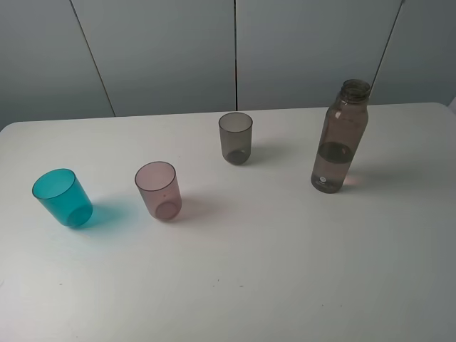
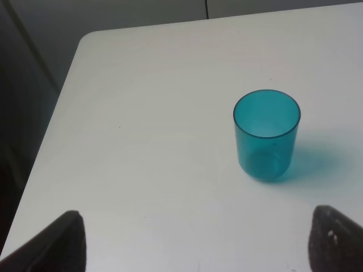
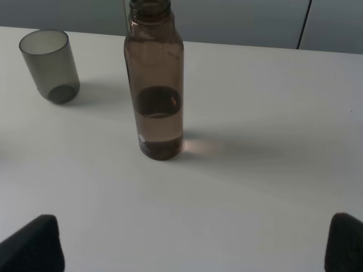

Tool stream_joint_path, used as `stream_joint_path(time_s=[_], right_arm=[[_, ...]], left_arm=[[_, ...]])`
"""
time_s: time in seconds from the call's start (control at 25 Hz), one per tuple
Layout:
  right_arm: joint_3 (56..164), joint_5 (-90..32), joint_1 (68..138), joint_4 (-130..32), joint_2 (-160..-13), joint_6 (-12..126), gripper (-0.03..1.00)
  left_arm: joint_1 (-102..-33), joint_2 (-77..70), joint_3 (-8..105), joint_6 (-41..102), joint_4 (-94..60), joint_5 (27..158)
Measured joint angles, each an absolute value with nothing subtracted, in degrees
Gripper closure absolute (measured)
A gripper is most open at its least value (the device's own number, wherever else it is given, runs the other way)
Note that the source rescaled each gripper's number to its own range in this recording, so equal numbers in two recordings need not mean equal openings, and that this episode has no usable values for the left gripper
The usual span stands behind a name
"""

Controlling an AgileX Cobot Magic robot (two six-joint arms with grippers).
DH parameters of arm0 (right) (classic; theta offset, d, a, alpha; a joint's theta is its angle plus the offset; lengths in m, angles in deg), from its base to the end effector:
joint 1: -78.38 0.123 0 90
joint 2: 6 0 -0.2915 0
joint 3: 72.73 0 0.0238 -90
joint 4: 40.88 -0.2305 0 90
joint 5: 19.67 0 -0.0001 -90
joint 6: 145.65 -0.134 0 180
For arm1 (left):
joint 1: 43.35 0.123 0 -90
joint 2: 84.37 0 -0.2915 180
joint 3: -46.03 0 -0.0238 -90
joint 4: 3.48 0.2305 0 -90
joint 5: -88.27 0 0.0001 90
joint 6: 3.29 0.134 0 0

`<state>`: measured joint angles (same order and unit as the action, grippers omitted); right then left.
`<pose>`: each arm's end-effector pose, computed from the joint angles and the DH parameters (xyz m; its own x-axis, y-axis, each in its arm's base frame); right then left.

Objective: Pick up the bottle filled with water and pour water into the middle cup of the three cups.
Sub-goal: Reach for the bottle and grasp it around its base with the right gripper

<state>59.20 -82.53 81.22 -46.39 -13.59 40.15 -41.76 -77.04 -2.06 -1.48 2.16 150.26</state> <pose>0.0048 0.0117 0.2476 -0.4673 -0.0803 -0.8804 -0.1514 0.9884 -0.0097 0.0054 0.0118 0.2493 -0.4652 0.0647 -0.8829 -0.0687 0.9917 0.1089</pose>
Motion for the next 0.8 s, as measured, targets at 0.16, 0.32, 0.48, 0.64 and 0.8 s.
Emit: stream_joint_path(time_s=[0.16,0.32,0.48,0.64,0.8], right_arm=[[59.20,-82.53,81.22,-46.39,-13.59,40.15,-0.03],[59.20,-82.53,81.22,-46.39,-13.59,40.15,-0.03],[59.20,-82.53,81.22,-46.39,-13.59,40.15,-0.03],[59.20,-82.53,81.22,-46.39,-13.59,40.03,-0.03],[59.20,-82.53,81.22,-46.39,-13.59,40.03,-0.03]], left_arm=[[-41.76,-77.04,-2.06,-1.39,2.16,150.26],[-41.76,-77.04,-2.06,-1.39,2.16,150.26],[-41.76,-77.04,-2.06,-1.39,2.16,150.26],[-41.76,-77.04,-2.06,-1.39,2.16,150.26],[-41.76,-77.04,-2.06,-1.39,2.16,150.26]])
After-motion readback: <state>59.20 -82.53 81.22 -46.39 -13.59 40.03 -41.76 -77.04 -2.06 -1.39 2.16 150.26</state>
